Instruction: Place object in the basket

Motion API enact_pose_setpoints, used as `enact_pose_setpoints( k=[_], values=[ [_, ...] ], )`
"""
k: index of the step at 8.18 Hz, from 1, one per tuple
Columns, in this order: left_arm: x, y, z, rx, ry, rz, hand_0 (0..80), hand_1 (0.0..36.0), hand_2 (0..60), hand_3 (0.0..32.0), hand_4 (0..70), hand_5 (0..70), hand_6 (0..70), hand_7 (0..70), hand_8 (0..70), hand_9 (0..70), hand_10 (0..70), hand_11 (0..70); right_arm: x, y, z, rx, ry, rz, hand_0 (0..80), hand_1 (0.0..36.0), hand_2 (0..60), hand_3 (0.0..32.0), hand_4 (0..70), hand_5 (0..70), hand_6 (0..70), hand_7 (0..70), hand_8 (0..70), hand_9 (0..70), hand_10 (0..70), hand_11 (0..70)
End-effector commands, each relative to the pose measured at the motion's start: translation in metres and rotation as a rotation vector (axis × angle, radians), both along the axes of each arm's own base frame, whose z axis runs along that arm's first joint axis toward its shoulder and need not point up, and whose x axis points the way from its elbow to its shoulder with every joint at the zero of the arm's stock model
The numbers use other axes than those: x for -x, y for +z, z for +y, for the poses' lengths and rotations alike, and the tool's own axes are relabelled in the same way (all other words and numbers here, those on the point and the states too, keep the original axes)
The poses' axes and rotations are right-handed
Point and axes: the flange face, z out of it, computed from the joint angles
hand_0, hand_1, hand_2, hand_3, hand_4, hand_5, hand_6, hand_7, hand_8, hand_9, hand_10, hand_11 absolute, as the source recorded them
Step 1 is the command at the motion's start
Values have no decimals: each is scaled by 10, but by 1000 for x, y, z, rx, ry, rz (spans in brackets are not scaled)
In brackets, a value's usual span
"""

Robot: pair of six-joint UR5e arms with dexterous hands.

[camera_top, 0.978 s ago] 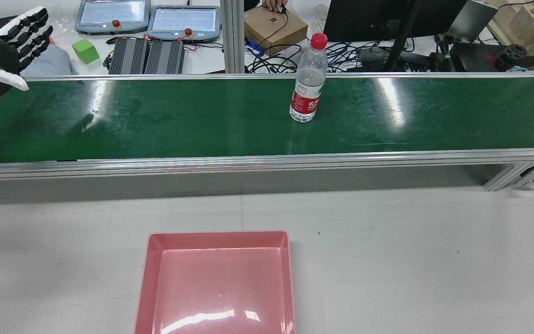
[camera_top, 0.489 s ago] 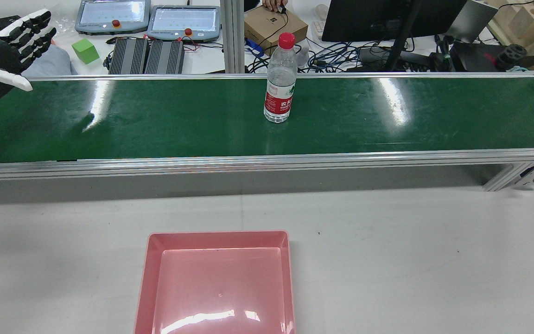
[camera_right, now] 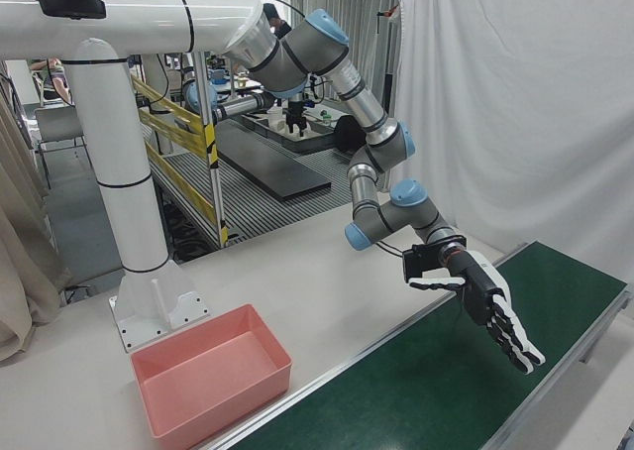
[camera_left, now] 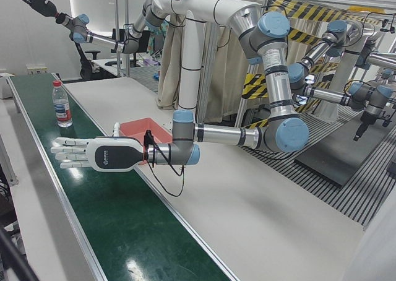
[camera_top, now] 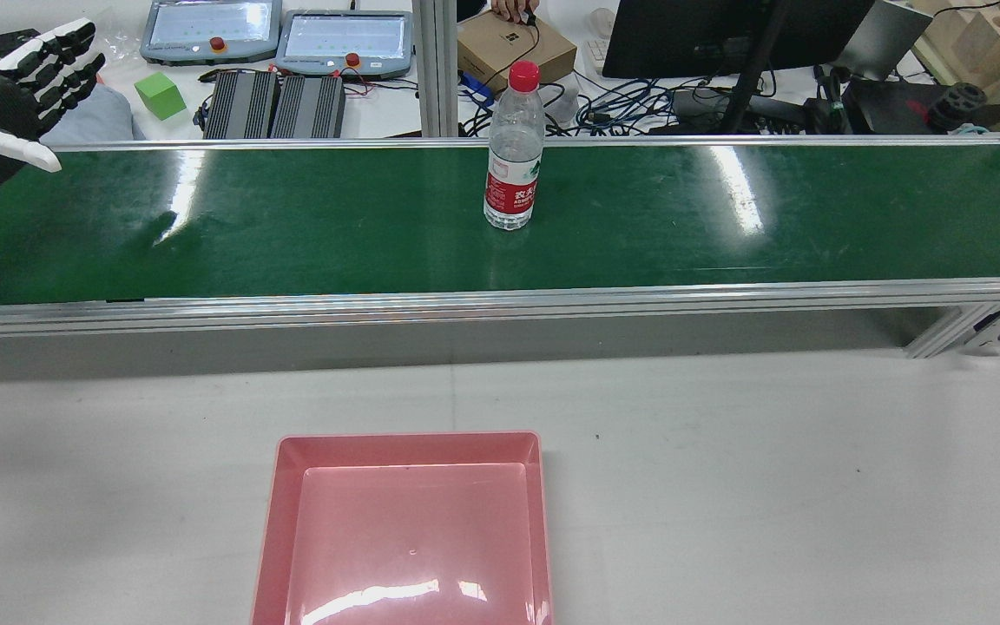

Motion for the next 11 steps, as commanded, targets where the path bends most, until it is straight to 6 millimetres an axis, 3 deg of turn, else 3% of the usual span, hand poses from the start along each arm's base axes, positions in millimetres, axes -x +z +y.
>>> enact_pose_setpoints(
  k=[1, 3, 4, 6, 8, 9, 10, 11],
  values=[
    [-2, -10, 6, 1, 7, 1, 573, 94, 0, 0, 48, 113, 13, 0, 53, 38, 10, 32, 1, 0, -1, 0, -2, 0, 0, 0, 0, 0, 0, 0, 0, 0, 0, 0, 0, 0],
    [-20, -17, 8, -6, 17, -22, 577, 98, 0, 0, 13, 106, 0, 0, 30, 22, 10, 33, 0, 0, 0, 0, 0, 0, 0, 0, 0, 0, 0, 0, 0, 0, 0, 0, 0, 0],
    [-19, -24, 5, 5, -34, -48, 583, 95, 0, 14, 2, 104, 0, 0, 17, 3, 12, 38, 0, 0, 0, 0, 0, 0, 0, 0, 0, 0, 0, 0, 0, 0, 0, 0, 0, 0],
    [-61, -28, 18, 61, -46, -42, 576, 82, 0, 20, 1, 99, 0, 0, 15, 3, 14, 40, 0, 0, 0, 0, 0, 0, 0, 0, 0, 0, 0, 0, 0, 0, 0, 0, 0, 0],
    [-85, -79, 12, 64, -49, -33, 586, 85, 0, 22, 6, 101, 0, 0, 14, 0, 13, 38, 0, 0, 0, 0, 0, 0, 0, 0, 0, 0, 0, 0, 0, 0, 0, 0, 0, 0],
    [-101, -90, 19, 51, -22, -21, 586, 85, 0, 20, 6, 100, 0, 0, 17, 3, 12, 37, 0, 0, 0, 0, 0, 0, 0, 0, 0, 0, 0, 0, 0, 0, 0, 0, 0, 0],
    [-133, -101, 31, 46, 17, -10, 586, 89, 0, 8, 11, 106, 0, 0, 25, 14, 14, 39, 0, 0, 0, 0, 0, 0, 0, 0, 0, 0, 0, 0, 0, 0, 0, 0, 0, 0],
    [-142, -103, 36, 57, -13, 10, 585, 89, 0, 6, 10, 107, 0, 0, 24, 14, 12, 38, 0, 0, 0, 0, 0, 0, 0, 0, 0, 0, 0, 0, 0, 0, 0, 0, 0, 0]
  ],
)
